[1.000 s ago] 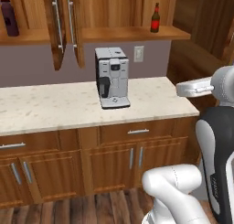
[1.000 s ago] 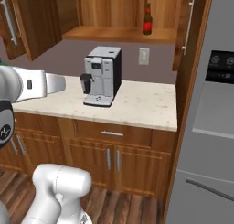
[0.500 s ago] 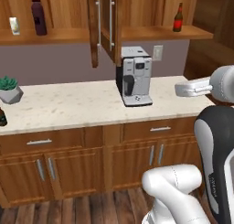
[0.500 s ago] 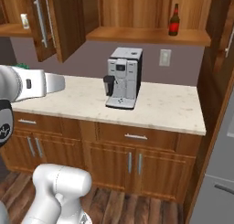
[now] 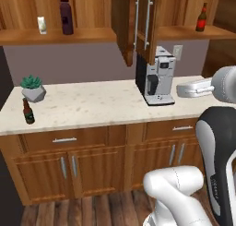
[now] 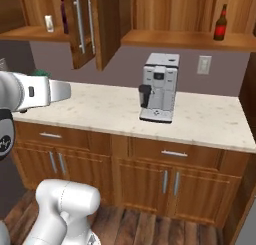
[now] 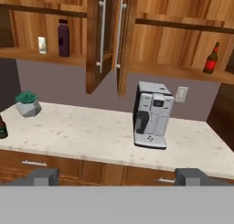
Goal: Sort all alcoholic drinks to one cabinet, and non-alcoholic drinks to the other.
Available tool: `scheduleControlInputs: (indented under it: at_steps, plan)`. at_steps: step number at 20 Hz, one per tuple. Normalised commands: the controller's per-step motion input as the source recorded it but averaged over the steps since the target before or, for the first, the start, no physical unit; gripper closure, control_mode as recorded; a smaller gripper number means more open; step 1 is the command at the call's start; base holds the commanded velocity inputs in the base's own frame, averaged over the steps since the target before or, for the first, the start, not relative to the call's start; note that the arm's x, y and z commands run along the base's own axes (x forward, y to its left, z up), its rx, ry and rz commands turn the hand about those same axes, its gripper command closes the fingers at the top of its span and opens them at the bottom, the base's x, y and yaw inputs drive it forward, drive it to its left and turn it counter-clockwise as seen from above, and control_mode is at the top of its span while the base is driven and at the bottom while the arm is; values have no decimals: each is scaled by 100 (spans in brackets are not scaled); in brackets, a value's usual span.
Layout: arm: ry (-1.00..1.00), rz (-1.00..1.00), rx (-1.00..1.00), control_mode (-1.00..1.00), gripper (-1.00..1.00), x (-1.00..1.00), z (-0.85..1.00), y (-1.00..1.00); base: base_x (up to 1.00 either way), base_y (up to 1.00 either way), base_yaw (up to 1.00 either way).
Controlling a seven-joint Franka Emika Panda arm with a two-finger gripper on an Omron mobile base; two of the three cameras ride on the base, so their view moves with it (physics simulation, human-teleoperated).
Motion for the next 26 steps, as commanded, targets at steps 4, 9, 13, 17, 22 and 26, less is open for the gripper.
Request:
scheduleControlInputs:
  at_steps: [4, 9, 13, 17, 22, 26]
  plan:
    - [0, 0, 0, 100, -100, 0, 0, 0, 0, 54, 7]
    - [0, 0, 0, 100, -100, 0, 0, 0, 6, 54, 7]
    - [0, 0, 0, 100, -100, 0, 0, 0, 19, 54, 7]
    - [0, 0, 0, 100, -100, 0, 0, 0, 34, 54, 8]
    - [0, 0, 0, 100, -100, 0, 0, 0, 45, 47, 10]
    - [0, 0, 0, 100, -100, 0, 0, 0, 55, 35, 13]
